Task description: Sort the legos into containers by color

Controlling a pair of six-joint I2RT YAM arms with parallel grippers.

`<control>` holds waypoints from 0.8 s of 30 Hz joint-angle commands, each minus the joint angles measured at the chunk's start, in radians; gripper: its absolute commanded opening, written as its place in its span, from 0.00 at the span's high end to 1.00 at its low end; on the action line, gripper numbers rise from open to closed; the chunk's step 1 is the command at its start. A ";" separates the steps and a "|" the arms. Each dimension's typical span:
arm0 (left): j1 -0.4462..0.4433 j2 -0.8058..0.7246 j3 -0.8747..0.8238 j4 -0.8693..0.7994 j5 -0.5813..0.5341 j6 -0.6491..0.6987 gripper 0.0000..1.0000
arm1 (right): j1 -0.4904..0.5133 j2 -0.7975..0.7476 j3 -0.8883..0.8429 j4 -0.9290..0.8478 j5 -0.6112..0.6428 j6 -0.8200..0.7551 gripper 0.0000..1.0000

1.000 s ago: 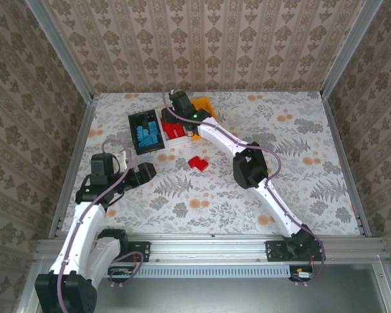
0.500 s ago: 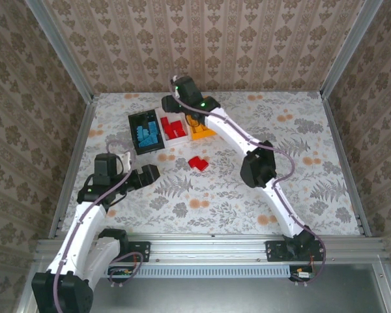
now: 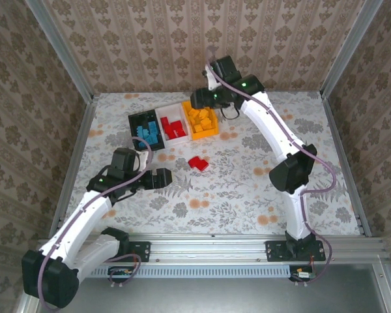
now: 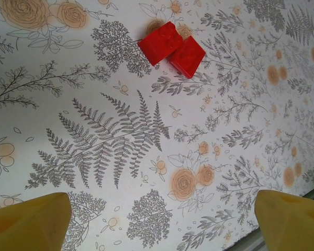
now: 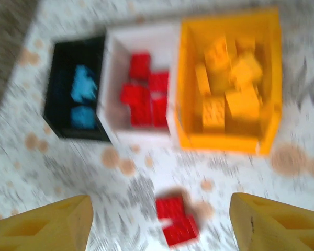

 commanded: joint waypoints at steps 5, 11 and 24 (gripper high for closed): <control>-0.006 -0.009 0.038 0.004 -0.026 -0.003 0.08 | 0.057 0.012 -0.167 -0.248 0.030 -0.128 0.26; -0.003 -0.046 0.026 -0.021 -0.044 0.005 0.06 | 0.123 0.118 -0.125 -0.308 0.151 -0.186 0.24; 0.026 -0.092 -0.003 -0.050 -0.040 0.018 0.05 | 0.184 0.315 0.009 -0.358 0.200 -0.198 0.22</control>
